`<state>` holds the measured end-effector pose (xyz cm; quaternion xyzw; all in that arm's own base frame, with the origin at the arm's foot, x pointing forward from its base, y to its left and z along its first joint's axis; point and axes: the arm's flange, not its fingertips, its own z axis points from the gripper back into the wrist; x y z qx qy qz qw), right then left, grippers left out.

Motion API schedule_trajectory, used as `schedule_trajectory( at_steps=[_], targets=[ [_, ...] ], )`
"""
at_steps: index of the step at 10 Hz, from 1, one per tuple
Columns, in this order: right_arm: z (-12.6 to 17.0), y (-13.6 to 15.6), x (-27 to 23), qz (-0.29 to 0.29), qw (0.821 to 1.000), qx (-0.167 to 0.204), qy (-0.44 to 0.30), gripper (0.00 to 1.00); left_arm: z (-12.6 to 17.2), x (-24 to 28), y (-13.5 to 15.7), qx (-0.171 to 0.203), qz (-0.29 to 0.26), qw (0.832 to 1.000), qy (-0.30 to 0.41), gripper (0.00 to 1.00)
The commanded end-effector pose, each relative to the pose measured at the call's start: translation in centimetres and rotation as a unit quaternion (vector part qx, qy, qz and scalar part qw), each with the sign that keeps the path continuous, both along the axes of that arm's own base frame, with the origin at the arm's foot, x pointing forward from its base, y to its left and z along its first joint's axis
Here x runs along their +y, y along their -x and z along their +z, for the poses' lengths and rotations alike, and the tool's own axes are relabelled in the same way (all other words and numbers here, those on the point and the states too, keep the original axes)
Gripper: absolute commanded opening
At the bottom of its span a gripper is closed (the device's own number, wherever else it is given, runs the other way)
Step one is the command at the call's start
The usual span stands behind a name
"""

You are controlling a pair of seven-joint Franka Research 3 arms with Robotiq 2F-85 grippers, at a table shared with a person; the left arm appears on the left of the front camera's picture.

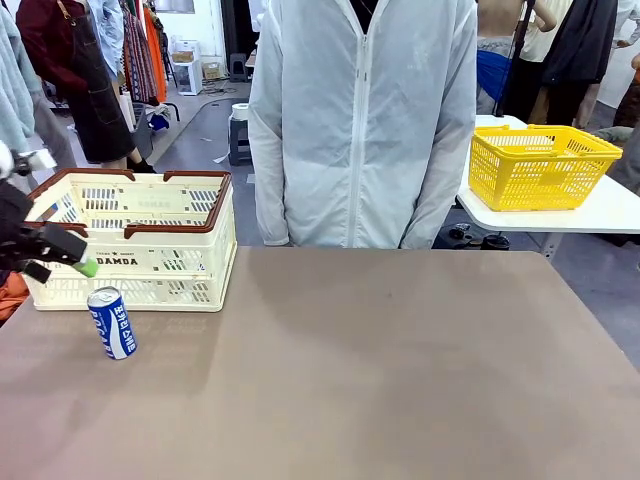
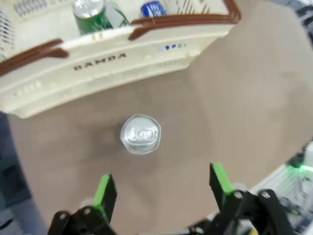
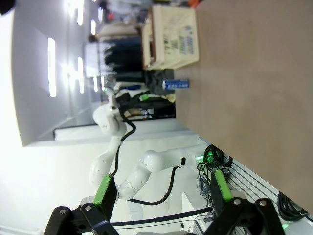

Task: Place the drinks into the Shopping basket.
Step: Pick up one drink and place it into the Shopping basket.

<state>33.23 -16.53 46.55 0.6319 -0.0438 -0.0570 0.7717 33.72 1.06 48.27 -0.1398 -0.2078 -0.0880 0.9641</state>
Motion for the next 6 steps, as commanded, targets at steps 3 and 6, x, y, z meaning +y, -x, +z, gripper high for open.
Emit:
schedule_trajectory(
  at_steps=[3,6],
  targets=[
    [0.4,0.1,-0.1,0.002,1.0,0.008,0.0,1.0,-4.0,-3.0,-0.8,0.063,0.045,0.995,-0.068,1.0],
    [0.4,0.1,-0.1,0.002,1.0,0.008,0.0,1.0,-5.2,-2.8,-2.7,0.07,0.055,0.993,-0.074,1.0]
  ],
)
